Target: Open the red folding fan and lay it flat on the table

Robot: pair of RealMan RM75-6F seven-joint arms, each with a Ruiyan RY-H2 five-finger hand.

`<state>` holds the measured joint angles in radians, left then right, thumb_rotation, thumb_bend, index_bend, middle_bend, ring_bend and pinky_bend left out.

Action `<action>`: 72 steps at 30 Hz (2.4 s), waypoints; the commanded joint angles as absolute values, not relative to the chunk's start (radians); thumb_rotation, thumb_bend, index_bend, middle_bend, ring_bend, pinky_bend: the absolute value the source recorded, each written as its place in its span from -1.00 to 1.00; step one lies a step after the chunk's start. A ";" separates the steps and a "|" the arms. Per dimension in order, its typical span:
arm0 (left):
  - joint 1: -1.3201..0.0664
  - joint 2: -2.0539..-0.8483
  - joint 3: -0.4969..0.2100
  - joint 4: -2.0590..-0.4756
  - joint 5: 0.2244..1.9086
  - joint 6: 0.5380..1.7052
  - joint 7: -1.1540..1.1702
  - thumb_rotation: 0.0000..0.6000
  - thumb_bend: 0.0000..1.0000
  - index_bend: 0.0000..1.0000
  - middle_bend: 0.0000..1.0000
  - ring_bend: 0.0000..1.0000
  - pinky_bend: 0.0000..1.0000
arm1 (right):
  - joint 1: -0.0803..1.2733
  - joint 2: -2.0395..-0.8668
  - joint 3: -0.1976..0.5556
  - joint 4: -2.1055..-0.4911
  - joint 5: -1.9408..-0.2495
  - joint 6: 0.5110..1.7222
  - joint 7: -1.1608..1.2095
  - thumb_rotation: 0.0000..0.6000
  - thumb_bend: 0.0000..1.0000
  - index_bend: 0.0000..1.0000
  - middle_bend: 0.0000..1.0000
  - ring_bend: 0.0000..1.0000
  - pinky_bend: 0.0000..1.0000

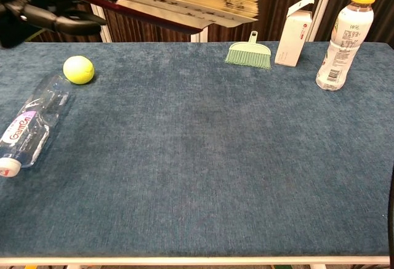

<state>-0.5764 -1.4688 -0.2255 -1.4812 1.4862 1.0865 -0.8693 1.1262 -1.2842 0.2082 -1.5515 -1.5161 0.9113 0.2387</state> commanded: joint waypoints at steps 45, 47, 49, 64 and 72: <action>-0.579 -1.572 -0.269 -1.416 1.233 1.188 -0.246 1.00 -0.40 0.44 0.34 0.00 -0.05 | 1.053 -1.249 0.203 -1.616 -1.540 0.977 0.042 1.00 0.90 0.73 0.32 -0.32 -0.69; -0.574 -1.564 -0.268 -1.434 1.228 1.219 -0.149 1.00 -0.40 0.44 0.33 0.00 -0.05 | 1.032 -1.223 0.193 -1.646 -1.549 0.992 0.010 1.00 0.91 0.73 0.32 -0.32 -0.70; -0.571 -1.551 -0.264 -1.462 1.224 1.246 -0.041 1.00 -0.40 0.42 0.32 0.00 -0.05 | 1.008 -1.190 0.182 -1.687 -1.552 1.003 -0.029 1.00 0.93 0.72 0.32 -0.33 -0.72; -0.595 -1.572 -0.282 -1.520 1.151 1.345 0.428 1.00 -0.40 0.35 0.27 0.00 -0.07 | 0.883 -1.072 0.128 -1.836 -1.591 1.066 -0.201 1.00 0.94 0.69 0.32 -0.35 -0.81; -0.605 -1.610 -0.278 -1.499 1.156 1.396 0.561 1.00 -0.40 0.33 0.26 -0.01 -0.06 | 0.837 -1.066 0.106 -1.865 -1.620 1.084 -0.246 1.00 0.94 0.66 0.32 -0.36 -0.84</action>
